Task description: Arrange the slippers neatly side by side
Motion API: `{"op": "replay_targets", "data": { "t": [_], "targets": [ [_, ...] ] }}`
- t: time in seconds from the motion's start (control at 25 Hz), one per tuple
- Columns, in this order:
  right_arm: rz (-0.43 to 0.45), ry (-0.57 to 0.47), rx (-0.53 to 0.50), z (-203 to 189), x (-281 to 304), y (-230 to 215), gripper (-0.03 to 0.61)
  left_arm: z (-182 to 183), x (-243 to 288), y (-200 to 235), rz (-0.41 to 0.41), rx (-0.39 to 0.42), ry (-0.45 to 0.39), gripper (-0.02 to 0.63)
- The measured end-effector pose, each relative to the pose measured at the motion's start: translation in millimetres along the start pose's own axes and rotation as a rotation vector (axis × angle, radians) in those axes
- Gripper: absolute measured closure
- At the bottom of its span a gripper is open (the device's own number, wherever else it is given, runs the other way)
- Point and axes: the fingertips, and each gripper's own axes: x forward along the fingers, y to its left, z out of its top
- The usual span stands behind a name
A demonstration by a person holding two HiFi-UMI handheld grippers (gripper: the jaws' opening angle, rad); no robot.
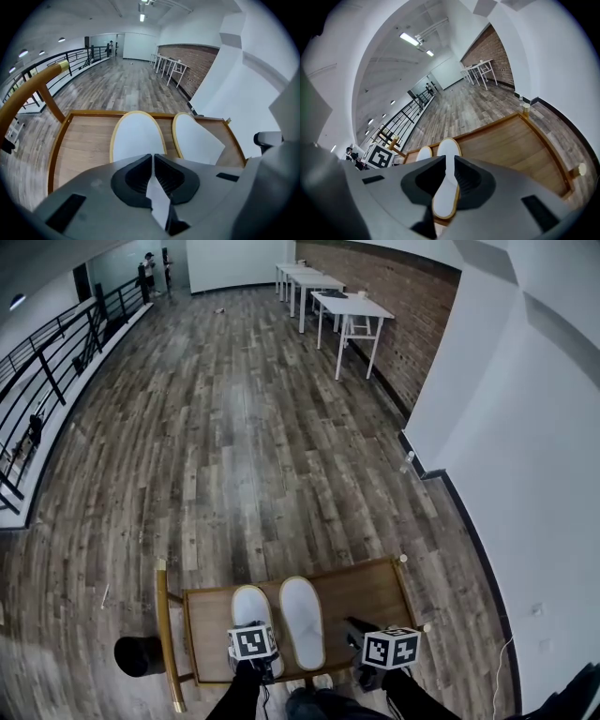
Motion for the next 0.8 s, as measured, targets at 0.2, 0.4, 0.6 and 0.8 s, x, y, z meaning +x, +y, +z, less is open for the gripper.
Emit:
{"op": "replay_targets", "data": {
  "t": [0.2,0.4,0.6,0.8],
  "targets": [
    [0.004,0.002,-0.027,2,4,6,0.540,2,-2,-16,-0.089,-0.050,0.017,0.601],
    [0.020,0.012,-0.047,2,12,16,0.540,4,-1,-24,-0.130,-0.152,0.006,0.601],
    [0.033,0.021,-0.059,1,17,22,0.540,7,1,-27,-0.146,-0.238,-0.011,0.601],
    [0.035,0.031,-0.070,-1,22,28,0.540,4,0,-25,-0.122,-0.205,0.008,0.601]
  ]
}}
